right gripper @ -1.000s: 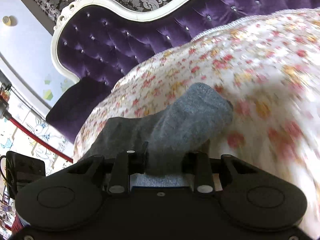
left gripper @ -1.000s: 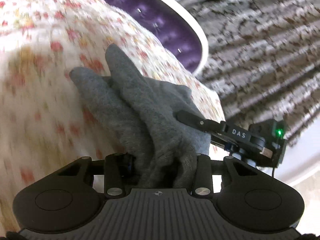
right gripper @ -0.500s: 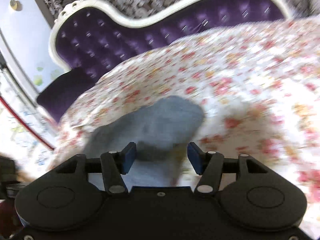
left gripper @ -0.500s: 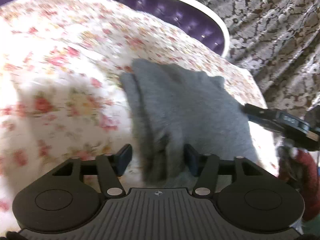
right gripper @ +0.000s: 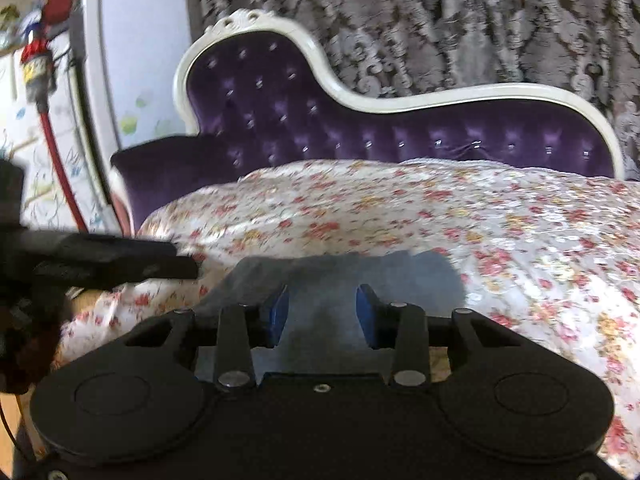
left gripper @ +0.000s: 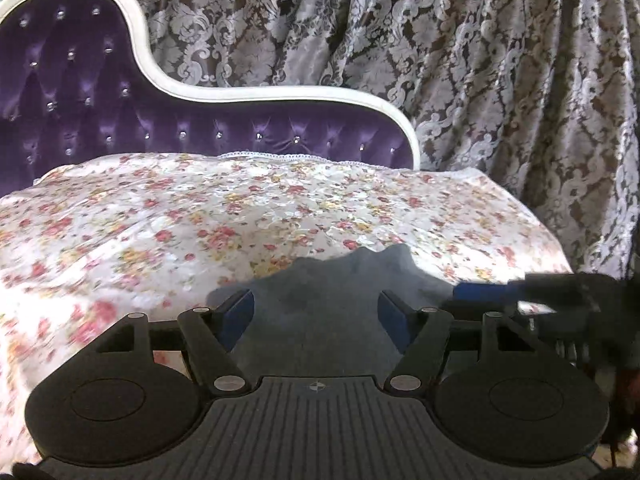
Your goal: Fold small clothes
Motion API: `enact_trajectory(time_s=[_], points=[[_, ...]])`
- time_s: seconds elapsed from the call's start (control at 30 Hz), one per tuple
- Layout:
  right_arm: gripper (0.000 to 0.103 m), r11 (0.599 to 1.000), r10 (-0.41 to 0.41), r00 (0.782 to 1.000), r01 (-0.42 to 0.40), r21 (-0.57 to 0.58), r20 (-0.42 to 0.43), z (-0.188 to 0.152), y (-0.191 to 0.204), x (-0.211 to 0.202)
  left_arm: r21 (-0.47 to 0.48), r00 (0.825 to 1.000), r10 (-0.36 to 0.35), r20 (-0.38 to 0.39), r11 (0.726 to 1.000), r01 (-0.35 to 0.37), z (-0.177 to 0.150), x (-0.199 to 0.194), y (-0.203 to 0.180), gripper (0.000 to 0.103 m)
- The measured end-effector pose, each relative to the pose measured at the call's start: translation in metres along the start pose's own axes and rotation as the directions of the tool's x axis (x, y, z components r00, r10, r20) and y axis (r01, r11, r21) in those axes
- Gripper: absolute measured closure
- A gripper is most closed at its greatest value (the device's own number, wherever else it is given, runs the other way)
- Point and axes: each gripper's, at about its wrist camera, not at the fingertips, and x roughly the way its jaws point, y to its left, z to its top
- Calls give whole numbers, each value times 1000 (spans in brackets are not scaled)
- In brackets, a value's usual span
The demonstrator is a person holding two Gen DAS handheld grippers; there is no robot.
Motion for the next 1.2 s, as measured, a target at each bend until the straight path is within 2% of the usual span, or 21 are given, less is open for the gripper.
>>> enact_trajectory(time_s=[0.1,0.2,0.33,0.43,0.5,0.57,0.67,0.77,0.83,0.97,1.03,1.1,1.17,1.2], points=[[56,1000,-22,999,22,-7,-39,-9,2,11,-2,1000,4,-10,1000,-4,-5,20,1,36],[55,1000,9,988,-5,29,-155,-28,-7,34,-19,999,7,-50,1000,-8,-15,32,11,36],[54,1000,19,989,-16,18,-148,-27,-7,30,-44,994,30,-109,998,-35,-24,44,22,36],[54,999,37,989,-35,13,-143,-25,-9,29,-100,985,77,-155,991,-94,-32,49,36,36],[54,998,56,991,-54,17,-123,-21,-10,22,-152,982,87,-169,982,-113,-37,49,47,34],[53,998,62,992,-59,26,-108,-18,-12,19,-195,985,67,-162,976,-98,-41,45,54,34],[46,997,64,995,-62,37,-74,-5,-18,20,-185,984,77,-158,977,-106,-43,40,52,34],[46,999,28,994,-24,37,-110,3,-34,40,-196,985,77,-157,975,-107,-44,38,51,34],[46,997,-5,991,15,77,-137,4,-52,56,-203,984,77,-158,973,-109,-44,38,52,34],[41,974,-142,976,168,153,-167,4,-81,71,-194,983,84,-165,974,-116,-41,37,49,34],[37,962,-191,971,214,170,-143,5,-85,62,-175,984,94,-154,977,-120,-37,31,45,32],[26,957,-204,974,220,191,-101,6,-86,49,-150,984,120,-130,979,-139,-34,21,39,24],[23,957,-226,973,232,175,-54,6,-80,31,-123,983,145,-111,980,-159,-31,11,33,8],[21,958,-235,971,237,160,-34,6,-76,24,-110,982,158,-101,980,-168,-30,6,29,4]])
